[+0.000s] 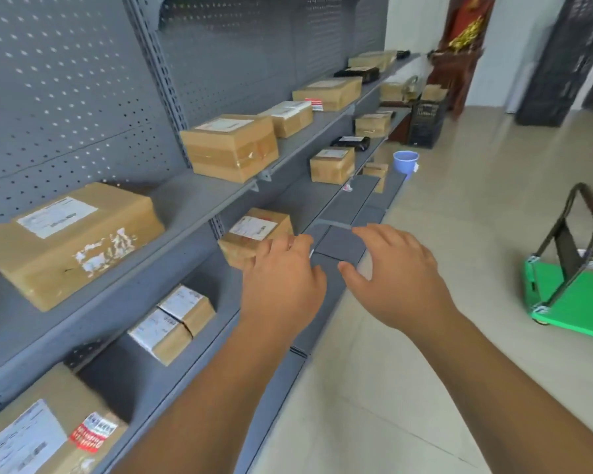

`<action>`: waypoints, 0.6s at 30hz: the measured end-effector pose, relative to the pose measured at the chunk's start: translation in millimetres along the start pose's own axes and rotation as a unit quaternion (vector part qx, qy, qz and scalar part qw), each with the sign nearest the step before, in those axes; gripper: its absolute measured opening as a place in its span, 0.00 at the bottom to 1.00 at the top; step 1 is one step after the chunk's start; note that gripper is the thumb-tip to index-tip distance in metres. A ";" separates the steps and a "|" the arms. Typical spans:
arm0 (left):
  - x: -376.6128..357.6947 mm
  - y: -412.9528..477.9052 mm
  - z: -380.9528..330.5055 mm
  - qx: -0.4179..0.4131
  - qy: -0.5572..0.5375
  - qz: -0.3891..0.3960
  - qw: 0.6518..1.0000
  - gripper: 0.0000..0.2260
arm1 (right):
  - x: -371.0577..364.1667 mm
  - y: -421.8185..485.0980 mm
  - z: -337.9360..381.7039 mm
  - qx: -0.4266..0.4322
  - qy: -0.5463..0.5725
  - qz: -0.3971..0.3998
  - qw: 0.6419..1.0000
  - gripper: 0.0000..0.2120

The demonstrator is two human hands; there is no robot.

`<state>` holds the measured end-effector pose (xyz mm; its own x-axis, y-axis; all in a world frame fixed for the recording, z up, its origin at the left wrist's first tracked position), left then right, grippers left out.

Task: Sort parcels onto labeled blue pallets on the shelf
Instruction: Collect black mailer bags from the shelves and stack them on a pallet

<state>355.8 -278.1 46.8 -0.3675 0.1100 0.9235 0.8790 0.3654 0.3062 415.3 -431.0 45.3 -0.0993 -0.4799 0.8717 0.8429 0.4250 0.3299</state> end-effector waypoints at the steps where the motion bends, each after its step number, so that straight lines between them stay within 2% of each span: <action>1: -9.3 9.5 -18.6 -0.010 -0.007 0.006 1.000 0.18 | 5.6 4.2 -19.8 -0.009 -0.003 -0.001 1.000 0.28; 8: -59.4 63.3 -122.3 -0.071 -0.031 0.037 0.996 0.20 | 27.6 33.2 -130.8 -0.071 -0.019 -0.007 0.997 0.28; 18: -137.5 165.3 -189.4 -0.134 -0.075 0.076 0.985 0.21 | 6.1 100.0 -231.1 -0.155 -0.043 -0.002 0.987 0.28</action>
<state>609.2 -407.8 14.1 -0.2481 0.2870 0.9252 0.9687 0.0795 0.2351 621.2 -568.9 -0.2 -0.1370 -0.4090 0.9022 0.9621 0.1620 0.2195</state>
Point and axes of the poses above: each hand's wrist, its own y-axis towards the middle knuckle, its own x-axis out of the back of the hand, z = x × y, the point moved 6 cm from there along y, towards the middle knuckle, and after that the axes turned 2 degrees about x, right-handed, at the moved point
